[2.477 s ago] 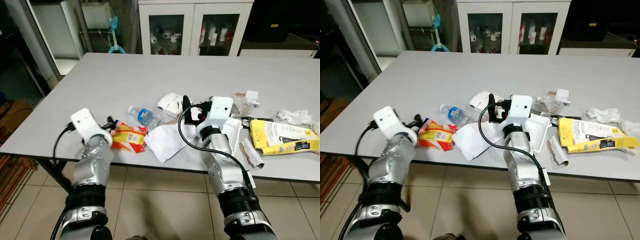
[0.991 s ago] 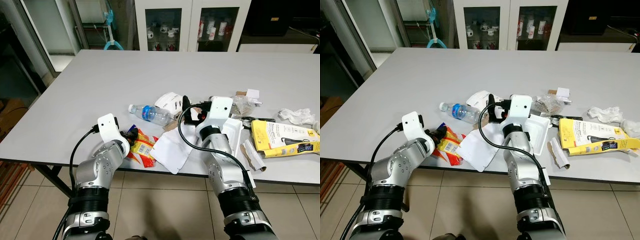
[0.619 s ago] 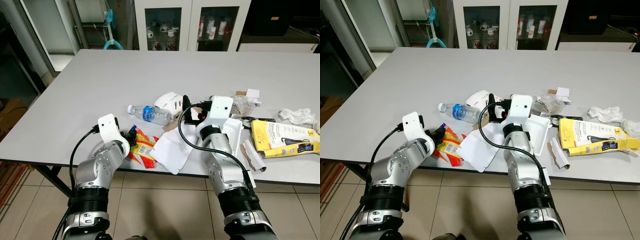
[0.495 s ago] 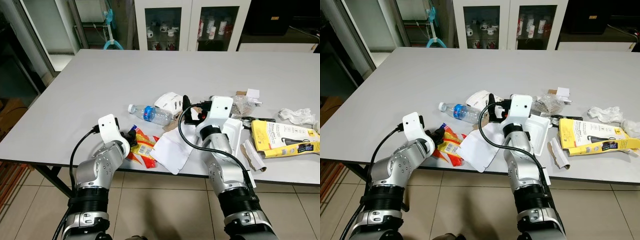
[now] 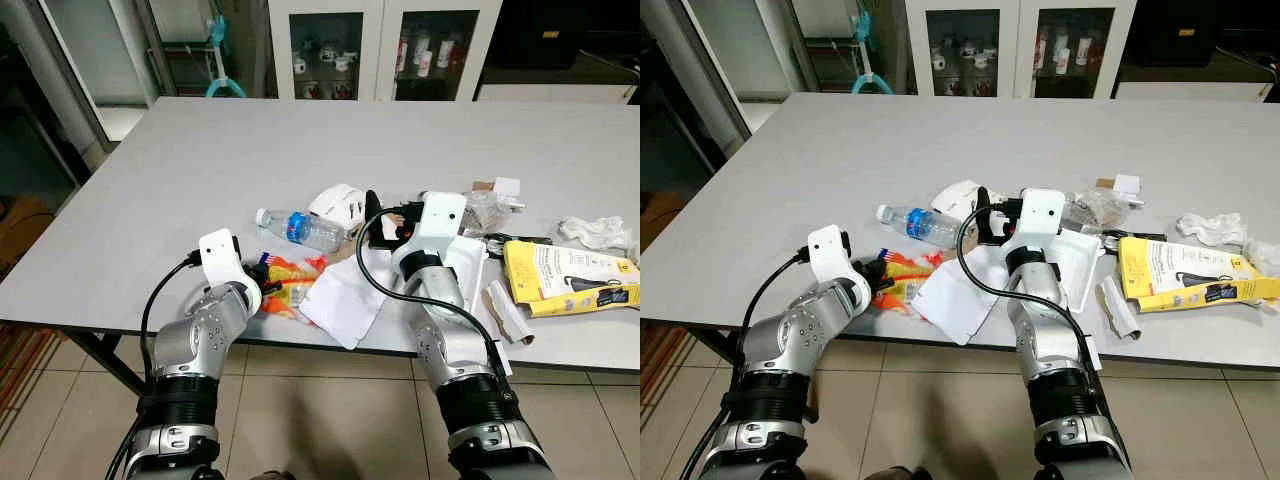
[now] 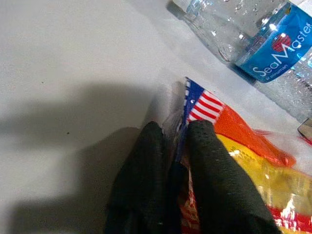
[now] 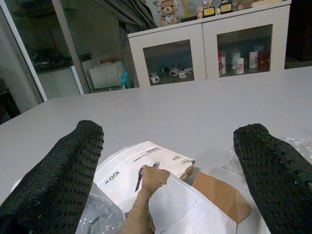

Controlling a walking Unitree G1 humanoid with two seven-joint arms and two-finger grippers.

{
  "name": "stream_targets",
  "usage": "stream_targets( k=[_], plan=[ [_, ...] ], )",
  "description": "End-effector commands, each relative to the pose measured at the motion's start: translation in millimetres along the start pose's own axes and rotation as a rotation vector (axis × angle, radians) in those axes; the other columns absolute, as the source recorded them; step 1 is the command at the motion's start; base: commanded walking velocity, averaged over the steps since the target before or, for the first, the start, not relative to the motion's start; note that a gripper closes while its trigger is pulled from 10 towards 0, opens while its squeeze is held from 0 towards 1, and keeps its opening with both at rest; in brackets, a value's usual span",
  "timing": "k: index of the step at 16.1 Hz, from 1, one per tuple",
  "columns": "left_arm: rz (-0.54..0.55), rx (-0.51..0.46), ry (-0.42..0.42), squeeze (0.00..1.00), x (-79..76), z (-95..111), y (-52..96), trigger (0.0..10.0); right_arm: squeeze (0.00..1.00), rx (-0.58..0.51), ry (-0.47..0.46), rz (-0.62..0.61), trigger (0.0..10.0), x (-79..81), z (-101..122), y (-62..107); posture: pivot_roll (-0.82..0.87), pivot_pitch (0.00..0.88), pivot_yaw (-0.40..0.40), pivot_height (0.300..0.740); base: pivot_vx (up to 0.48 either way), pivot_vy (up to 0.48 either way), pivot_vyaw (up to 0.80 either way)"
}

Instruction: Picking trash to rubbish bin

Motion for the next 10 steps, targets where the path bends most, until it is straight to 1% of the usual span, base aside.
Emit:
stream_targets(
  k=[1,3,5,7,10],
  plan=[
    [-0.015,-0.016,-0.016,0.0,-1.2,3.4,2.1,0.0,0.0,0.001,0.01,0.008,10.0,2.2,1.5,-0.2,0.06,0.021,0.071,0.74,0.0,0.0,0.0],
    [-0.071,-0.035,-0.035,0.0,-8.6,10.9,4.0,0.0,0.0,0.002,0.01,0.008,10.0,2.3,1.3,-0.2,0.06,0.02,0.071,0.74,0.0,0.0,0.0],
    [-0.18,-0.077,-0.083,0.0,-22.5,26.7,8.9,0.0,0.0,0.003,0.01,0.009,10.0,2.3,1.1,-0.3,0.06,0.018,0.07,0.74,0.0,0.0,0.0],
    [-0.251,-0.116,-0.112,0.0,-32.1,40.7,13.9,0.0,0.0,0.003,0.01,0.009,10.0,2.2,1.2,-0.6,0.06,0.017,0.07,0.74,0.0,0.0,0.0],
    [-0.375,-0.189,-0.135,0.0,-50.1,62.1,26.6,0.0,0.0,0.003,0.01,0.01,10.0,2.2,1.3,-1.1,0.06,0.015,0.068,0.74,0.0,0.0,0.0]
  ],
)
Point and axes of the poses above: a point about 5 cm out from each wrist's last joint towards the gripper, its own y axis pointing back from the gripper into the wrist, its own z axis along the axis of the wrist's last joint, x = y × z, the point moved 2 cm from there along -y, pointing out of the wrist towards the gripper, and after that the axes turned 7 degrees about y, right-handed, at the moved point
